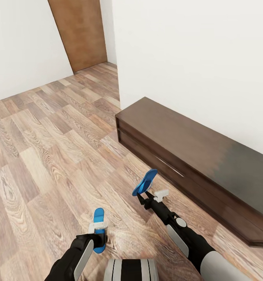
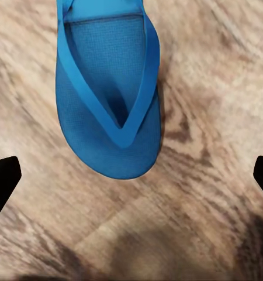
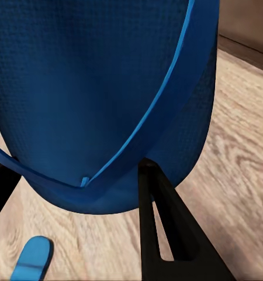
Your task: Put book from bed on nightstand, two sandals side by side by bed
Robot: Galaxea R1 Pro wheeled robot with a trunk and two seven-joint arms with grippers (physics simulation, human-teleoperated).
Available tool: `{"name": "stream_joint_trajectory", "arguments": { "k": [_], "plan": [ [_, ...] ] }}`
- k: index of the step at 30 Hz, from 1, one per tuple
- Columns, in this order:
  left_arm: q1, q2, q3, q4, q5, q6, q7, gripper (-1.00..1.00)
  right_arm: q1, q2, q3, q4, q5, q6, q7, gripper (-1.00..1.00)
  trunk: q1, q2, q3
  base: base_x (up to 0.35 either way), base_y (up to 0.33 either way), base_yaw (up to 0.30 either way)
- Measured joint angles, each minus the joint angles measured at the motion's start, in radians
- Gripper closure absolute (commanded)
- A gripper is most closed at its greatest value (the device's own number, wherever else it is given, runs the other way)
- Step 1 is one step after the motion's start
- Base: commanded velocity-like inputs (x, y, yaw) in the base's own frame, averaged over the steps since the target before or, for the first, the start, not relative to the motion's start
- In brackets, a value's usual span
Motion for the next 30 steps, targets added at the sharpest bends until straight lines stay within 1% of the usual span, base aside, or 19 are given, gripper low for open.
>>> {"name": "stream_joint_trajectory", "arguments": {
  "k": [3,12,20,26,30],
  "plan": [
    [0.0,0.0,0.0,0.0,0.0,0.0,-0.001,-1.0,0.0,0.0,0.0,0.001,0.0,0.0,0.0,1.0,0.0,0.0,0.0,0.0,0.0,0.0],
    [0.0,0.0,0.0,0.0,0.0,-0.001,-0.001,-1.0,0.0,0.0,0.0,0.002,0.0,0.0,0.0,1.0,0.004,-0.002,-0.035,0.0,0.0,0.0],
    [0.0,0.0,0.0,0.0,0.0,-0.001,-0.001,-1.0,0.0,0.001,0.001,0.01,0.0,0.0,0.0,1.0,0.004,-0.002,-0.035,0.006,0.0,0.0],
    [0.0,0.0,0.0,0.0,0.0,-0.002,-0.003,-1.0,0.0,0.001,0.003,0.012,0.0,0.0,0.0,1.0,0.003,-0.002,-0.035,0.237,0.0,0.0],
    [0.0,0.0,-0.001,0.0,0.0,-0.002,-0.003,-1.0,0.0,0.002,0.003,0.011,0.0,0.0,0.0,1.0,0.004,-0.002,-0.035,0.083,0.0,0.0]
  ]
}}
